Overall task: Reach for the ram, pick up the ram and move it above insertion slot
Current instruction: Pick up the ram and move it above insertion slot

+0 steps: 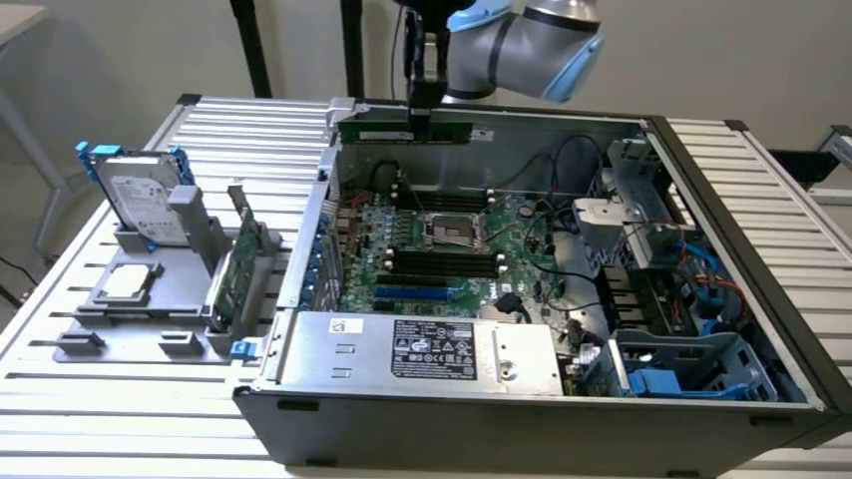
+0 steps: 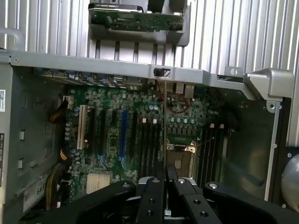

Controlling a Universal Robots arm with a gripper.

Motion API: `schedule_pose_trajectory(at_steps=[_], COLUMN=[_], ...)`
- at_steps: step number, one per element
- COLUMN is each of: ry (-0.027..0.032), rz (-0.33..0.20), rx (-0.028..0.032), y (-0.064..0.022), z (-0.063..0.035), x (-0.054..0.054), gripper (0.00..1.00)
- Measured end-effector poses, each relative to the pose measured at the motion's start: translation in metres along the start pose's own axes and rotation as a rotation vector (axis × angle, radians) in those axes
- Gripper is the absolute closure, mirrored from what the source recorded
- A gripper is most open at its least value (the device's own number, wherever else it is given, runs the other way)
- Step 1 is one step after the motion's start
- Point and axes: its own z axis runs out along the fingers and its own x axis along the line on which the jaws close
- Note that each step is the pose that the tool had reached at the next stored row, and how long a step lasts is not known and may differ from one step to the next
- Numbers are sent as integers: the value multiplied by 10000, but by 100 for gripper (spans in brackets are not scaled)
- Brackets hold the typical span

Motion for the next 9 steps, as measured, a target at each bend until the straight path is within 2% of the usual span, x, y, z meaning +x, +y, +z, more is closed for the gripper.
schedule_pose_trajectory(at_steps=[7,9], ry=[-2,-5], rz=[10,58], rx=[-3,-5], y=[-323,-380], z=[116,151], x=[-4,0], gripper=[87,87])
